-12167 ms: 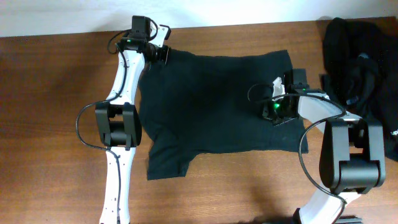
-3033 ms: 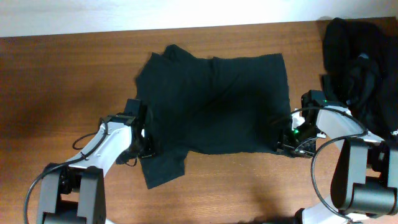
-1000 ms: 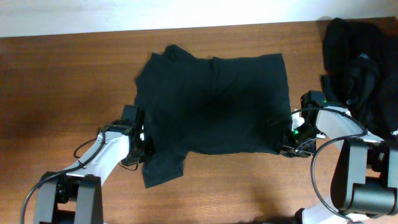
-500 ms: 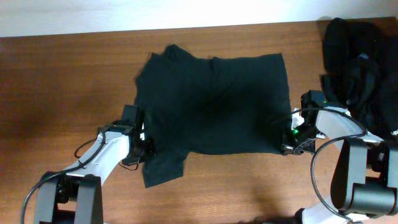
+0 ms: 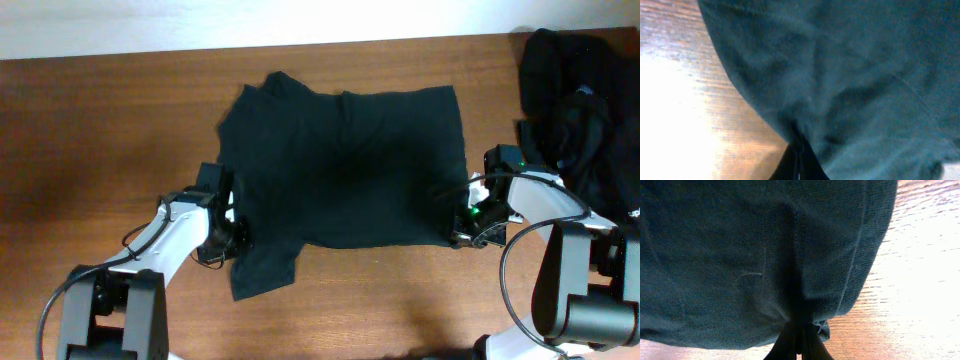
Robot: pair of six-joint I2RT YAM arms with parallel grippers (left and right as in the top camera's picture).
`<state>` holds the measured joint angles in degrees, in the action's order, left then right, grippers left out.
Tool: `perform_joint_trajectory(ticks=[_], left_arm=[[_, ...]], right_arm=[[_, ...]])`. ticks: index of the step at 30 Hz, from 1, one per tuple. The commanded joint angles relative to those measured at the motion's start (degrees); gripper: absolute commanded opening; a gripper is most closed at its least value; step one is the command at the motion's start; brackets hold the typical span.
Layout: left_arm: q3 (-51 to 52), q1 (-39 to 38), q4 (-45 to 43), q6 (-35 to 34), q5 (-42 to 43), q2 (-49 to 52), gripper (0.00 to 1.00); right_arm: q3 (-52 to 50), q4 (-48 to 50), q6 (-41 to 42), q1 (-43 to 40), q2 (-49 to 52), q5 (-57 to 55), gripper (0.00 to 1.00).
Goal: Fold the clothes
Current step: 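Lift the hem with both grippers and fold it up toward the collar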
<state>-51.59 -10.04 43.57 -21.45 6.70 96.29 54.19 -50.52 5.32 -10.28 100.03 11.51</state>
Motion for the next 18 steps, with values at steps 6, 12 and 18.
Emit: perform_joint_trajectory(ticks=[6, 12, 18], left_arm=[[-9.3, 0.1, 3.7, 0.5, 1.2, -0.5, 0.01], [-13.3, 0.1, 4.7, 0.5, 1.2, -0.5, 0.00], [-14.1, 0.1, 4.7, 0.5, 1.2, -0.5, 0.01]], right_arm=[[2.8, -2.4, -0.4, 0.2, 0.6, 1.5, 0.04], [9.0, -8.0, -0.4, 0.2, 0.6, 1.8, 0.04], [13.9, -11.3, -0.4, 0.2, 0.6, 1.8, 0.04]])
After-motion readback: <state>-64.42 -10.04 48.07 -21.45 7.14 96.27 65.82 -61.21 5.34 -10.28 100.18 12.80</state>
